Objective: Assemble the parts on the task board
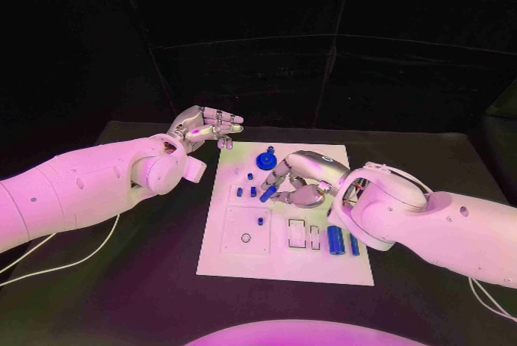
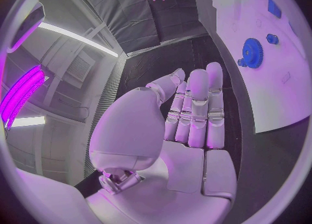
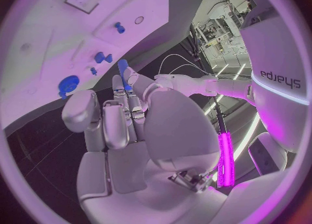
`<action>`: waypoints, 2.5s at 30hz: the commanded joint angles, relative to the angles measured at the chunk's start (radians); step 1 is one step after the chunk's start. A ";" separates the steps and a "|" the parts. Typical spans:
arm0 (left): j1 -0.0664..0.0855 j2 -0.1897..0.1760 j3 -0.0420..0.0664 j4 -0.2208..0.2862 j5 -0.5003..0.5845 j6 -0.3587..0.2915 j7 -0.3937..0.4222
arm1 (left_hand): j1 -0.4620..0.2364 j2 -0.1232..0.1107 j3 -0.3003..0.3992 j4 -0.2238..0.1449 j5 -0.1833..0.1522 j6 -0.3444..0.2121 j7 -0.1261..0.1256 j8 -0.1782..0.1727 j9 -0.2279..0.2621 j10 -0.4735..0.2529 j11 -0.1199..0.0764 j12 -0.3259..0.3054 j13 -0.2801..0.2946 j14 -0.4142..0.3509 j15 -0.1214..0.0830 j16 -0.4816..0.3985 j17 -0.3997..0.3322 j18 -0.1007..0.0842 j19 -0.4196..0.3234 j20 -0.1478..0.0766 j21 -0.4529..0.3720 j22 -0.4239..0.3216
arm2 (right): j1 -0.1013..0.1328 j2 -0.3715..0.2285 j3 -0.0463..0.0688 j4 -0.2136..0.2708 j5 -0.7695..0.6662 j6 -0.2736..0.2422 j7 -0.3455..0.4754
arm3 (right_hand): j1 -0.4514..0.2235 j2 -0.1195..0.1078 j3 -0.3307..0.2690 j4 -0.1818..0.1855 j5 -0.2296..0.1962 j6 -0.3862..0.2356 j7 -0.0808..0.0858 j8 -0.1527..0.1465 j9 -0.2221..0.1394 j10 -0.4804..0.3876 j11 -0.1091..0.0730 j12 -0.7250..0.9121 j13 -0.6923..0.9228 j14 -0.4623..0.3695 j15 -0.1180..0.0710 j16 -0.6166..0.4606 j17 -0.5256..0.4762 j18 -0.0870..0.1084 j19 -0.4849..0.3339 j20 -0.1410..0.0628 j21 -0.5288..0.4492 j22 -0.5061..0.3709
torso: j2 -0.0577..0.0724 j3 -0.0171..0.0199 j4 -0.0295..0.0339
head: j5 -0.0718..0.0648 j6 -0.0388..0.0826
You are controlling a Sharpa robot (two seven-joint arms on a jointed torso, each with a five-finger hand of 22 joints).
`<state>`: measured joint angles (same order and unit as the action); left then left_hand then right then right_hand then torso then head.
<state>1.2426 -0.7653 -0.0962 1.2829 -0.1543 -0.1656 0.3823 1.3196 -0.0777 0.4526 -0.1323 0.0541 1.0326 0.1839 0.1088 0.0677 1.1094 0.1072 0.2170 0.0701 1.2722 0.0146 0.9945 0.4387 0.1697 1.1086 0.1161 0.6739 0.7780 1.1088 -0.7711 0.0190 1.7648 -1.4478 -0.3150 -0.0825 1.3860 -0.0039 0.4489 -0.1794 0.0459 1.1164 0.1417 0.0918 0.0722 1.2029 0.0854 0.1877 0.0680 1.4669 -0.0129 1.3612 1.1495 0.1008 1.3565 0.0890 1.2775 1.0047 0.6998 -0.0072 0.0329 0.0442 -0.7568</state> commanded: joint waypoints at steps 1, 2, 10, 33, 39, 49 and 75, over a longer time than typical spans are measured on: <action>0.001 0.002 0.001 0.001 0.004 0.011 0.003 | 0.001 0.005 -0.006 0.001 -0.004 -0.007 0.001 -0.002 -0.001 -0.004 0.001 0.004 -0.001 -0.003 0.003 -0.005 -0.001 0.013 -0.004 0.001 -0.005 -0.001 | -0.009 0.032 0.000 -0.008 0.014 0.026 0.053 | -0.010 -0.001 0.007 -0.001 0.004 0.004 0.004 -0.001 0.000 0.024 -0.019 -0.006 0.000 0.033 -0.005 0.005 -0.003 0.005 0.006 -0.004 0.003 0.000 | 0.001 -0.0006 0.0045 | 0.004 -0.003; 0.001 0.002 0.001 0.001 0.004 0.011 0.003 | 0.001 0.005 -0.006 0.001 -0.004 -0.007 0.001 -0.002 -0.001 -0.004 0.001 0.004 -0.001 -0.003 0.003 -0.005 -0.001 0.013 -0.004 0.001 -0.005 -0.001 | -0.012 0.044 -0.001 -0.013 0.006 0.032 0.055 | -0.010 -0.001 0.007 -0.001 0.004 0.004 0.004 -0.001 0.000 0.024 -0.019 -0.006 0.000 0.033 -0.005 0.005 -0.003 0.005 0.006 -0.004 0.003 0.000 | 0.001 -0.0006 0.0025 | 0.006 -0.003; 0.002 0.005 0.001 0.004 0.004 0.011 0.003 | 0.001 0.005 -0.006 0.001 -0.004 -0.007 0.001 -0.002 -0.001 -0.004 0.001 0.004 -0.001 -0.003 0.003 -0.005 -0.001 0.013 -0.004 0.001 -0.005 -0.001 | -0.028 0.103 -0.017 -0.053 -0.082 0.094 0.051 | -0.011 -0.003 0.008 -0.001 0.004 0.003 0.005 -0.002 -0.001 0.024 -0.018 -0.008 0.000 0.033 -0.004 0.004 -0.004 0.005 0.006 -0.004 0.003 -0.001 | 0.001 -0.0005 -0.0012 | 0.019 -0.010; 0.002 0.009 0.001 0.001 0.004 0.014 0.001 | 0.001 0.005 -0.006 0.000 -0.004 -0.008 0.001 -0.001 -0.001 -0.005 0.001 0.004 -0.001 -0.004 0.003 -0.005 -0.002 0.013 -0.004 0.001 -0.006 -0.001 | -0.050 0.149 -0.027 -0.089 -0.206 0.206 0.022 | -0.020 -0.008 0.006 0.002 0.004 0.006 0.005 -0.002 -0.001 0.026 -0.017 -0.011 0.000 0.032 -0.004 0.004 -0.005 0.004 0.005 -0.002 0.003 0.000 | 0.000 0.0008 -0.0011 | 0.028 -0.017; 0.002 0.009 0.001 0.000 0.004 0.015 0.001 | 0.001 0.005 -0.006 0.000 -0.004 -0.008 0.001 -0.001 -0.001 -0.005 0.001 0.004 -0.001 -0.004 0.003 -0.005 -0.002 0.013 -0.004 0.001 -0.006 -0.001 | -0.051 0.153 -0.030 -0.093 -0.213 0.214 0.019 | -0.021 -0.008 0.006 0.003 0.004 0.006 0.005 -0.002 -0.001 0.026 -0.018 -0.012 0.001 0.032 -0.004 0.004 -0.006 0.004 0.005 -0.002 0.003 0.000 | 0.000 0.0008 -0.0007 | 0.030 -0.019; 0.002 0.010 0.001 -0.001 0.004 0.015 0.000 | 0.001 0.005 -0.006 0.000 -0.004 -0.008 0.001 -0.001 -0.001 -0.005 0.001 0.004 -0.001 -0.004 0.003 -0.005 -0.002 0.013 -0.004 0.001 -0.006 -0.001 | -0.053 0.155 -0.048 -0.094 -0.218 0.223 0.017 | -0.022 -0.008 0.006 0.003 0.004 0.007 0.005 -0.002 -0.001 0.027 -0.018 -0.012 0.001 0.032 -0.004 0.004 -0.006 0.005 0.004 -0.002 0.003 -0.001 | 0.000 0.0010 -0.0015 | 0.032 -0.022; 0.001 0.011 0.001 -0.003 0.004 0.017 -0.001 | 0.001 0.005 -0.006 0.000 -0.004 -0.008 0.001 -0.001 -0.001 -0.005 0.001 0.004 -0.001 -0.004 0.003 -0.005 -0.002 0.013 -0.004 0.001 -0.006 -0.001 | -0.054 0.184 -0.071 -0.106 -0.250 0.166 -0.027 | -0.105 -0.082 -0.057 0.044 0.017 -0.086 0.029 -0.030 -0.008 -0.051 0.012 -0.070 -0.004 0.025 0.021 -0.008 -0.034 0.007 -0.009 0.020 -0.009 -0.020 | 0.000 0.0005 -0.0015 | 0.034 -0.025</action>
<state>1.2427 -0.7552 -0.0964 1.2796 -0.1542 -0.1595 0.3790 1.3196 -0.0777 0.4526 -0.1323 0.0541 1.0327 0.1839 0.1088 0.0677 1.1095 0.1072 0.2168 0.0702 1.2722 0.0146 0.9945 0.4382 0.1697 1.1086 0.1161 0.6739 0.7783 1.0533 -0.5884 -0.0518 1.6560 -1.6940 -0.1282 -0.1076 1.2815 -0.0789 0.3986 -0.1349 0.0595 1.0357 0.1718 0.0659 0.0647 1.1591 0.0964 0.1218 0.0632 1.4668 0.0020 1.3569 1.1158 0.1009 1.3489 0.1036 1.2730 0.9856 0.7000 -0.0069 0.0315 0.0775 -0.7813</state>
